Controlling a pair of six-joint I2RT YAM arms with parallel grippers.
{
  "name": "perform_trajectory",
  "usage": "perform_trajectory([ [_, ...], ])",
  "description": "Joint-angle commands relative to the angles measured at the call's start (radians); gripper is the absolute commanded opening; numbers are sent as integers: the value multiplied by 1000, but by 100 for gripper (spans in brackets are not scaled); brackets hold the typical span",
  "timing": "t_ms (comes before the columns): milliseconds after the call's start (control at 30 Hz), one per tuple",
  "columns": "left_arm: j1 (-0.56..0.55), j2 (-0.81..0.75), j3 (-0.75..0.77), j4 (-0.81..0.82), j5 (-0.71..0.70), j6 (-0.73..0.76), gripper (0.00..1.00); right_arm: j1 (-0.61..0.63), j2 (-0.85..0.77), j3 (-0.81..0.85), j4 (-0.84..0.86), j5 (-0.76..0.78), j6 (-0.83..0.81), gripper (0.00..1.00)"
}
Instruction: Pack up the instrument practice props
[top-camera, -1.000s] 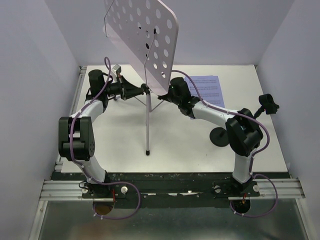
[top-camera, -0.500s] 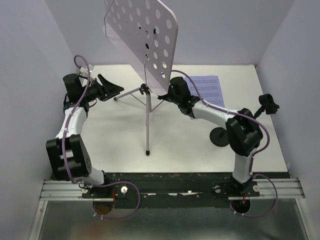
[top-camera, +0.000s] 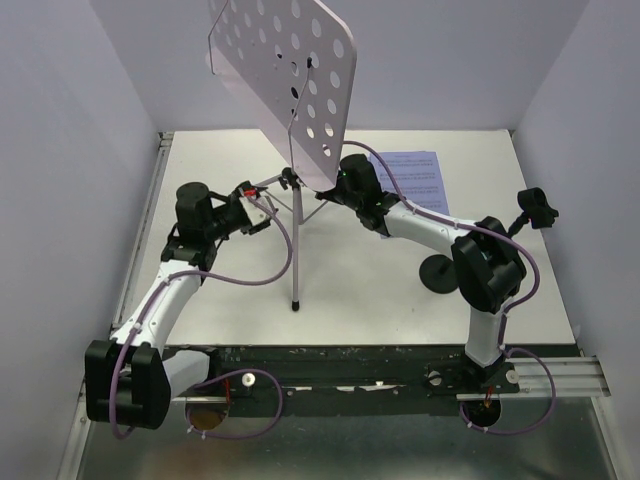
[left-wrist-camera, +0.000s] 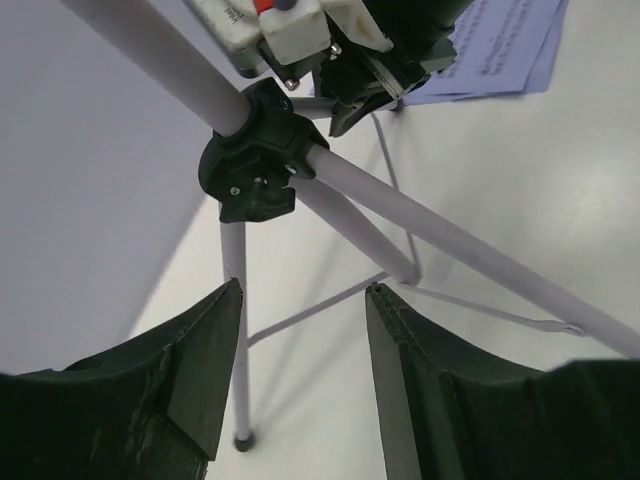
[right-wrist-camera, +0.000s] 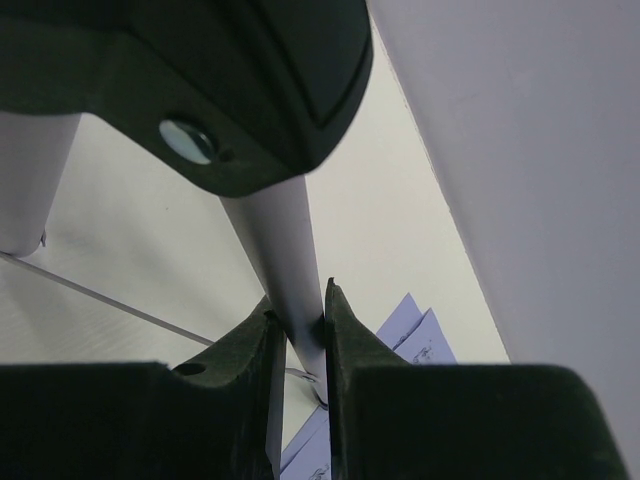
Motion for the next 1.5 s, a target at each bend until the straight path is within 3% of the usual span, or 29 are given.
perform_trajectory([
  [0,-68,-1,-63,211,-107,388,60,16,51,-74,-249,-35,63,0],
  [200,-124,19,-81,255,-142,534,54,19,62,-65,-244,-32,69,0],
  [467,-158,75,-52,270,-172,600,49,23,81,-37,-243,-31,76,0],
  [667,-159,103,-14,252,-187,552,27,23,79,-37,-247,-31,78,1],
  [900,-159,111,98,154,-247,182,0,23,65,-60,-241,-26,70,0],
  [1067,-153,120,172,40,-192,-189,0,26,56,-71,-244,-27,69,0],
  [1333,-141,137,173,40,-198,-706,0,28,53,-77,-247,-31,69,0],
  [1467,-67,200,175,69,-153,-1005,0,28,51,-78,-247,-32,72,0],
])
